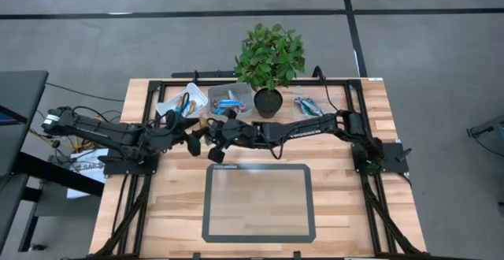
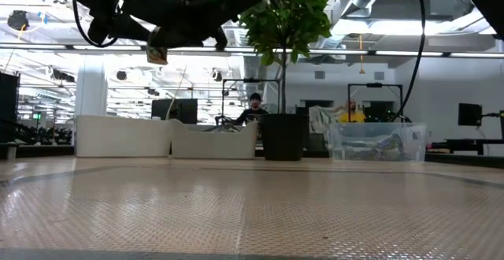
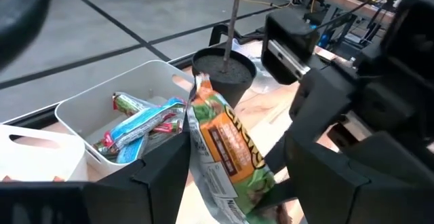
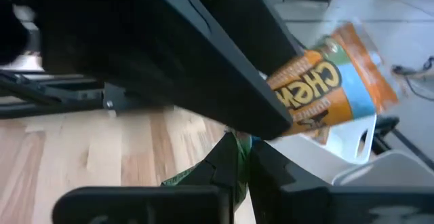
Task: Pick and place Granola Bars by type
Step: Put the yellow granola bar into the white bin
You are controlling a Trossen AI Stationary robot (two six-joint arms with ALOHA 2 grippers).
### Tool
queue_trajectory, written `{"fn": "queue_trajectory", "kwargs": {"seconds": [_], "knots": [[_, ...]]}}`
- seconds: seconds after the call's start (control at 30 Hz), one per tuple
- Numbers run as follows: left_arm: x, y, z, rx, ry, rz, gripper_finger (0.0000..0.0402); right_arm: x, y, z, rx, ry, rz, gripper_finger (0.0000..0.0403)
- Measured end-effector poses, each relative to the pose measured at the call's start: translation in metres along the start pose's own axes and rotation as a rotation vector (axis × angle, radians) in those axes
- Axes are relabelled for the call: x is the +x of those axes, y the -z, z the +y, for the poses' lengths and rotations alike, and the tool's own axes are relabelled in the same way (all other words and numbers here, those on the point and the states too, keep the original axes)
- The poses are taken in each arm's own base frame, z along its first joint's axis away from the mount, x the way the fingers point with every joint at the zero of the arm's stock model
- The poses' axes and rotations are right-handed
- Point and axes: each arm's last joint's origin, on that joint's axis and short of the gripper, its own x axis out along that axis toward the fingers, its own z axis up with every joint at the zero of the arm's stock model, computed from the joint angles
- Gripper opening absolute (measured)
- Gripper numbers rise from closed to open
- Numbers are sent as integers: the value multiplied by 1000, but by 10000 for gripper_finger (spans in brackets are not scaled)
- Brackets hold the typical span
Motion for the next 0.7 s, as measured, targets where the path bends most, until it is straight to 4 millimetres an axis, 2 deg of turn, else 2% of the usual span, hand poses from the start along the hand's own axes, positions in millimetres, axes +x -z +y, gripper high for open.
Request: {"fn": "queue_trajectory", "kwargs": {"seconds": [0.4, 0.7], "knots": [[3, -2, 4, 19, -30, -1, 229, -4, -3, 12, -25, -22, -32, 11], [4, -2, 7, 19, -47, 4, 222, -4, -5, 12, -27, 4, -51, 9]]}}
